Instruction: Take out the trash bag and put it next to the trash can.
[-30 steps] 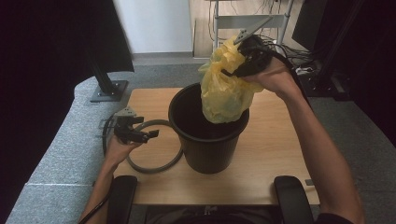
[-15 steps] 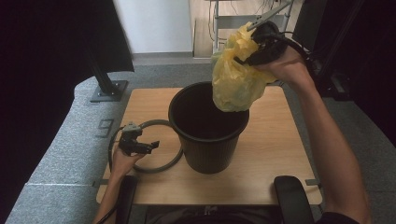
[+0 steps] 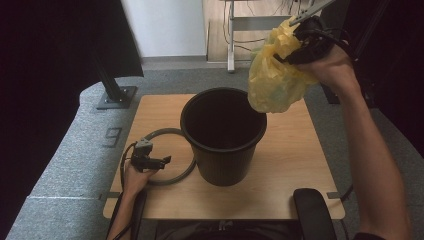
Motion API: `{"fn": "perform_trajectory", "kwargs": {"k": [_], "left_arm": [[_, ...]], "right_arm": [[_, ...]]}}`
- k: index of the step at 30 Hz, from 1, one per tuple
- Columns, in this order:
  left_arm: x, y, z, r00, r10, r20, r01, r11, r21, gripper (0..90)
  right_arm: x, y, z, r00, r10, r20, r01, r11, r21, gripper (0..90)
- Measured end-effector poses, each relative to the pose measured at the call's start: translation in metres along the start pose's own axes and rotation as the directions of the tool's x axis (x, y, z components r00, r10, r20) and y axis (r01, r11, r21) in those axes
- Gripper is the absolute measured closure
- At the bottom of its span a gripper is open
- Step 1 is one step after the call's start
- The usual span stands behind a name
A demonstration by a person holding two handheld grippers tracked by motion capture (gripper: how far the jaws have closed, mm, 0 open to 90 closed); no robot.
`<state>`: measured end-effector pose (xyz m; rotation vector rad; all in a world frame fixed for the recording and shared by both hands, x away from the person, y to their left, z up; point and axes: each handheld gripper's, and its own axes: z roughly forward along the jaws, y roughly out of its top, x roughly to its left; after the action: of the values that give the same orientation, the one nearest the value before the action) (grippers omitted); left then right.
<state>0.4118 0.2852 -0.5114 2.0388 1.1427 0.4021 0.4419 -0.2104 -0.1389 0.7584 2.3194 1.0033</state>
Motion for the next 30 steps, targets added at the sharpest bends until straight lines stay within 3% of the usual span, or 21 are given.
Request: {"fn": "perform_trajectory", "kwargs": {"k": [14, 30], "left_arm": [[0.000, -0.003, 0.002, 0.9990, 0.020, -0.040, -0.019, 0.9993, 0.031, 0.7], [0.000, -0.005, 0.004, 0.9993, 0.016, -0.035, -0.014, 0.9984, 0.055, 0.7]], "right_arm": [[-0.018, -0.049, -0.002, 0.9962, 0.066, 0.057, -0.069, 0.996, 0.050, 72.8], [-0.022, -0.106, 0.042, 0.9904, 0.121, 0.067, -0.126, 0.989, 0.074, 71.9]]}}
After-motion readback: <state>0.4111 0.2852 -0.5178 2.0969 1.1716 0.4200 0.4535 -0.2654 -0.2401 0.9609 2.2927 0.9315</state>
